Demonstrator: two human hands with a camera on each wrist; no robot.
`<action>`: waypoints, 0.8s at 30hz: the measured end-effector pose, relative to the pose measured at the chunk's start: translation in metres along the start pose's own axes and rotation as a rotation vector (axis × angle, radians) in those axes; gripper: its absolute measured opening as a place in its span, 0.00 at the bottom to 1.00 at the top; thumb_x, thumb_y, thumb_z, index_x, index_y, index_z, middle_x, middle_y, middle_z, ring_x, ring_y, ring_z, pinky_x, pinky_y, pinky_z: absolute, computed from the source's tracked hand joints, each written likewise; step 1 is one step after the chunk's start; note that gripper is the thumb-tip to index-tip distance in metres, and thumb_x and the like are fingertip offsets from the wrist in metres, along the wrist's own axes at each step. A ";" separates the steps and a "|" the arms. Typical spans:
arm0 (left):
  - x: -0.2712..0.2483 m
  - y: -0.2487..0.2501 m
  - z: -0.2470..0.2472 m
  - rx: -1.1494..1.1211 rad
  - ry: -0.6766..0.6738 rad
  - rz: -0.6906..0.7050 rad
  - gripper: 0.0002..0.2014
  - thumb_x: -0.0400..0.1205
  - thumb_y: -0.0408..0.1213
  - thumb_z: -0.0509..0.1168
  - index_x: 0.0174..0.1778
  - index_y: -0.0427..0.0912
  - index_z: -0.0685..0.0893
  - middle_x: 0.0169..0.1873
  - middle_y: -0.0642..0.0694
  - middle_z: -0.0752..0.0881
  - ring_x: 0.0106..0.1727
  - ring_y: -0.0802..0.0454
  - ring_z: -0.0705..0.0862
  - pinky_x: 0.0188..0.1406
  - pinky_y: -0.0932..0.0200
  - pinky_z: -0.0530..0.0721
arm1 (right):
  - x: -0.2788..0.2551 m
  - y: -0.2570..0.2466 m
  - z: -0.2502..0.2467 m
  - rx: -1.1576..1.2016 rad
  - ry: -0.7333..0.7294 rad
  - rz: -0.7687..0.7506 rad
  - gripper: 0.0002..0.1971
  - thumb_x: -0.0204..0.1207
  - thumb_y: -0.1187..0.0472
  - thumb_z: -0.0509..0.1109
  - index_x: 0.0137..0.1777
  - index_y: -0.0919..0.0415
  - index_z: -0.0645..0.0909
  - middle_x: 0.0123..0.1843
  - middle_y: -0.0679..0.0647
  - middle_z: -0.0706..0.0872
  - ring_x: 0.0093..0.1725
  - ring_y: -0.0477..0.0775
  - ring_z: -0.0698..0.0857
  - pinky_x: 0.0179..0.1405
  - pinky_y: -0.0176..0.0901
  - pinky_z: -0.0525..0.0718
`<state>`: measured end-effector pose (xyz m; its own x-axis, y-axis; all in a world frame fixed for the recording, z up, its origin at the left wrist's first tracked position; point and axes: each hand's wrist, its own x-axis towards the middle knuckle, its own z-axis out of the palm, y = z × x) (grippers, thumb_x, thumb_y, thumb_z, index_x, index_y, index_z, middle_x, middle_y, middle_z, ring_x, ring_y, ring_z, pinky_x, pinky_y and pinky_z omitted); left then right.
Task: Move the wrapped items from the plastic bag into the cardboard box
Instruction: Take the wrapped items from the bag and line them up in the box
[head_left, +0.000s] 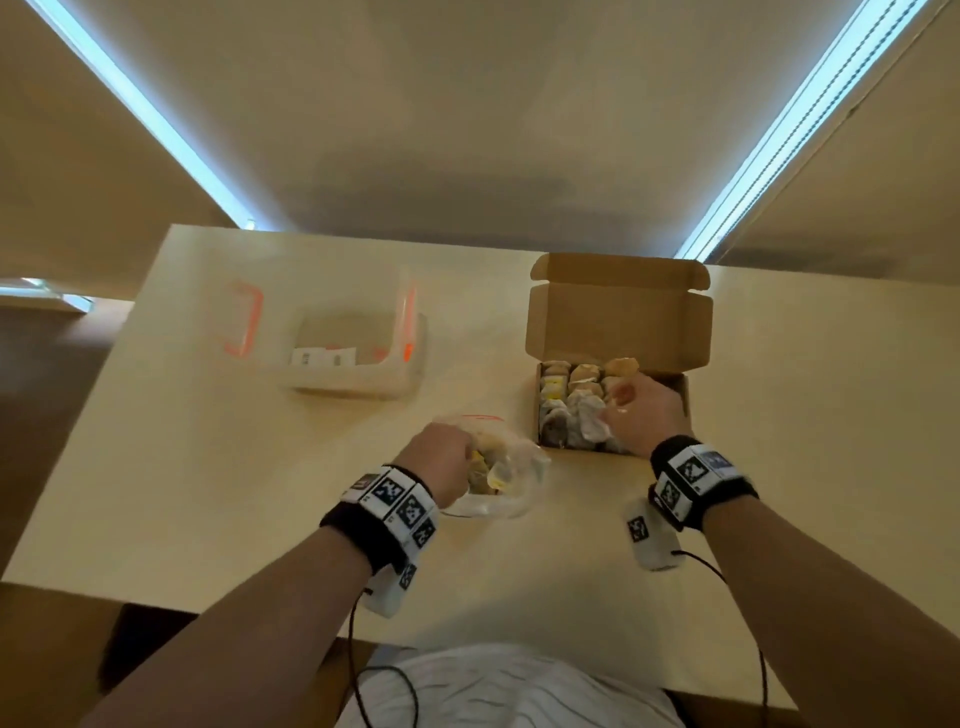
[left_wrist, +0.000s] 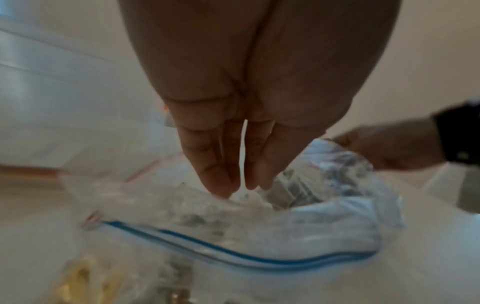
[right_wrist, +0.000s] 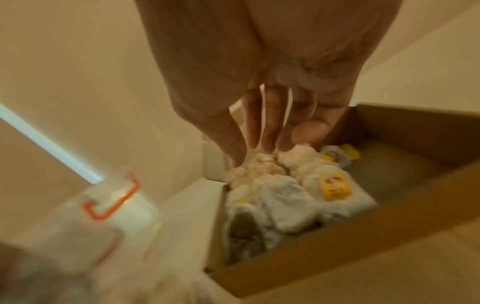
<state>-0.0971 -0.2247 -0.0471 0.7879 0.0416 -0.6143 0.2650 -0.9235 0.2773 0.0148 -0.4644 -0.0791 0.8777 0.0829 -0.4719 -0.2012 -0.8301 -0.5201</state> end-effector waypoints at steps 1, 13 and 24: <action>0.005 0.006 0.003 0.041 -0.023 0.034 0.12 0.83 0.31 0.63 0.60 0.42 0.86 0.55 0.47 0.84 0.59 0.44 0.82 0.53 0.57 0.77 | -0.007 -0.008 -0.001 -0.028 -0.026 -0.058 0.11 0.77 0.54 0.74 0.56 0.56 0.83 0.53 0.56 0.87 0.53 0.58 0.84 0.56 0.49 0.84; 0.036 0.009 0.041 0.378 0.045 0.073 0.20 0.84 0.47 0.60 0.72 0.51 0.75 0.71 0.46 0.76 0.72 0.44 0.76 0.71 0.49 0.71 | -0.055 -0.056 0.049 -0.153 -0.230 -0.267 0.08 0.77 0.64 0.65 0.47 0.48 0.81 0.52 0.56 0.85 0.46 0.54 0.82 0.39 0.42 0.80; 0.023 -0.006 0.023 0.089 0.014 0.103 0.17 0.79 0.43 0.69 0.64 0.48 0.81 0.57 0.47 0.86 0.61 0.47 0.85 0.58 0.55 0.83 | -0.060 -0.057 0.035 -0.116 -0.183 -0.280 0.05 0.76 0.63 0.70 0.48 0.52 0.83 0.45 0.50 0.85 0.48 0.53 0.83 0.47 0.45 0.84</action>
<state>-0.0940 -0.2268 -0.0800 0.8162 -0.0503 -0.5756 0.1326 -0.9533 0.2713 -0.0416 -0.4027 -0.0459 0.7973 0.4052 -0.4474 0.0963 -0.8170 -0.5685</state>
